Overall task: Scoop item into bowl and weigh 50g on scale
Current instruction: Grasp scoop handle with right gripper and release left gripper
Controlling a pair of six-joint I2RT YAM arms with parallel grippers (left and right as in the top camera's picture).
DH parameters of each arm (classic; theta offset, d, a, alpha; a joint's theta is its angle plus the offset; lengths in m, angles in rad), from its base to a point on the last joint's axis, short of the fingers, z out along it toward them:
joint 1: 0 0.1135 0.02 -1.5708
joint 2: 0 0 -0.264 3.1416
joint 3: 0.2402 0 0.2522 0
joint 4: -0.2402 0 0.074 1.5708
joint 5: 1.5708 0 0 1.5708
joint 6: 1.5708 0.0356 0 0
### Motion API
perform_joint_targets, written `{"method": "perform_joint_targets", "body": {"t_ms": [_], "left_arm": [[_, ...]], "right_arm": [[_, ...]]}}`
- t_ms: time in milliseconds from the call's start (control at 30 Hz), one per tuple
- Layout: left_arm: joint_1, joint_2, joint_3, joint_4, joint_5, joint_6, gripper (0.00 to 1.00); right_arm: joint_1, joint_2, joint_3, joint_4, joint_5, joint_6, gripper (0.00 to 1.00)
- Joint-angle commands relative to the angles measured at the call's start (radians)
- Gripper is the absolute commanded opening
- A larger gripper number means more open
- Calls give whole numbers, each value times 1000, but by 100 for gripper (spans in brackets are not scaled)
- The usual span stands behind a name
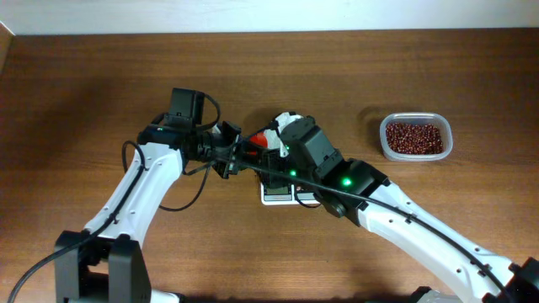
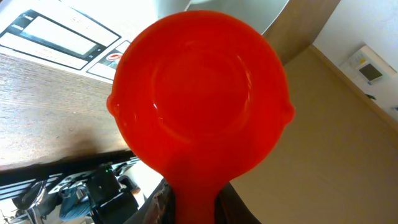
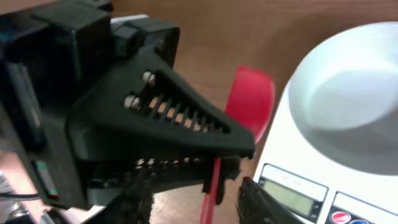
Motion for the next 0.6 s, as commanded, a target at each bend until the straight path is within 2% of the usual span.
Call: {"method": "perform_joint_targets", "body": {"t_ms": [0,167,333,433,567], "left_arm": [[-2,-20,16,2,0,-10,0],[-2,-20,16,4,0,-9,0],[-1,-20,16,6,1,-10,0],[-1,-20,16,6,5,-10,0],[-1,-20,16,6,4,-10,0]], "right_arm": [[6,8,17,12,87,18,34],[6,20,17,11,87,81,21],[6,20,17,11,83,103,19],[6,20,17,10,83,102,10],[6,20,17,0,80,102,9]]}}
